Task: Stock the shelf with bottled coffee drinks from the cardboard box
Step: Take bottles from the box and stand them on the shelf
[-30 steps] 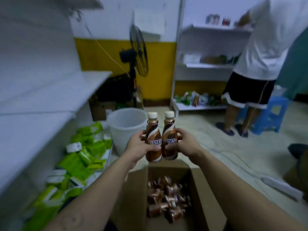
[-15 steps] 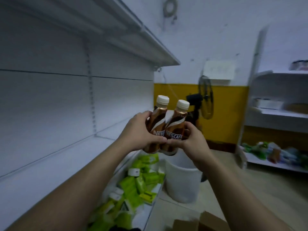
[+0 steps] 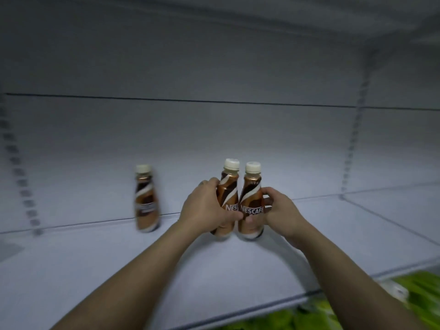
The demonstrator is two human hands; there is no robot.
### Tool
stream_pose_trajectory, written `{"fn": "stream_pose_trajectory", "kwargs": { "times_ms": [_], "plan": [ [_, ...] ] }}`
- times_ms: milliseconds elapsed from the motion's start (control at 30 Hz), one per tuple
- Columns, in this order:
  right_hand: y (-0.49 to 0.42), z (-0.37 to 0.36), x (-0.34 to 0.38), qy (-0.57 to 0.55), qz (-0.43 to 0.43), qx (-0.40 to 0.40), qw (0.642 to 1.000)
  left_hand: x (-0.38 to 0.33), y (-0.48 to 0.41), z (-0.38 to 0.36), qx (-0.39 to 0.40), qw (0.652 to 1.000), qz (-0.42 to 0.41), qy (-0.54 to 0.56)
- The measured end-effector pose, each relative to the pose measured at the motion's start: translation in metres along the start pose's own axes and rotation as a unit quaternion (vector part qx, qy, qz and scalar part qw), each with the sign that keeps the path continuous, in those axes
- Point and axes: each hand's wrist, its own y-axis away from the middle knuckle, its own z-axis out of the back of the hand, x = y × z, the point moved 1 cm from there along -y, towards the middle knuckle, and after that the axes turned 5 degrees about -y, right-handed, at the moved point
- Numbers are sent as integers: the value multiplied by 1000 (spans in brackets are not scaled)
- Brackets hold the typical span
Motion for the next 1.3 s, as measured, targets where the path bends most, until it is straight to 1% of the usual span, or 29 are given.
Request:
{"fn": "stream_pose_trajectory", "kwargs": {
  "times_ms": [100, 167, 233, 267, 333, 400, 467, 500, 533, 567, 633, 700, 733, 833, 967, 1167, 1267, 1300],
  "plan": [
    [-29, -60, -1, 19, 13, 63, 998, 49, 5, 16, -34, 996, 63, -57],
    [-43, -80, -5, -22, -3, 75, 997, 65, 5, 19, -33, 992, 78, -90],
    [-51, -88, -8, -77, -18, 90, 993, 71, -1, 22, -41, 989, 78, -118],
    [-55, -90, -9, -85, -19, 98, 991, 72, -7, 27, -47, 988, 72, -125],
    [-62, -89, -8, -71, -14, 124, 990, 70, -24, 46, -61, 993, 58, -78],
    [-70, -86, -5, -62, -31, 155, 986, 68, -43, 71, -39, 998, 44, -30],
    [-75, -86, -2, -50, -47, 176, 982, 65, -57, 87, 24, 998, 16, -63],
    [-76, -90, 0, -39, -43, 168, 984, 65, -61, 89, 41, 995, 6, -96],
    [-75, -97, -1, -30, -30, 142, 989, 65, -63, 89, 37, 990, 2, -134],
    [-74, -105, -6, -31, -14, 102, 994, 66, -64, 88, 15, 984, -2, -177],
    [-68, -125, -18, -68, -7, 23, 997, 69, -69, 83, -34, 965, -14, -258],
    [-67, -136, -26, -66, 13, -19, 998, 73, -74, 82, -54, 951, -19, -303],
    [-68, -138, -28, -54, 24, -22, 998, 74, -75, 84, -57, 947, -21, -317],
    [-68, -137, -32, -43, 22, -18, 999, 80, -77, 92, -59, 939, -21, -339],
    [-66, -146, -33, -2, 32, 2, 999, 90, -79, 97, -42, 946, -9, -321],
    [-66, -162, -28, 14, 27, 29, 999, 90, -76, 96, -37, 937, -13, -348],
    [-58, -149, -16, 58, 7, 65, 996, 81, -67, 94, -78, 917, -43, -389],
    [-55, -140, -11, 84, 6, 62, 995, 75, -64, 93, -97, 913, -55, -392]
  ]
}}
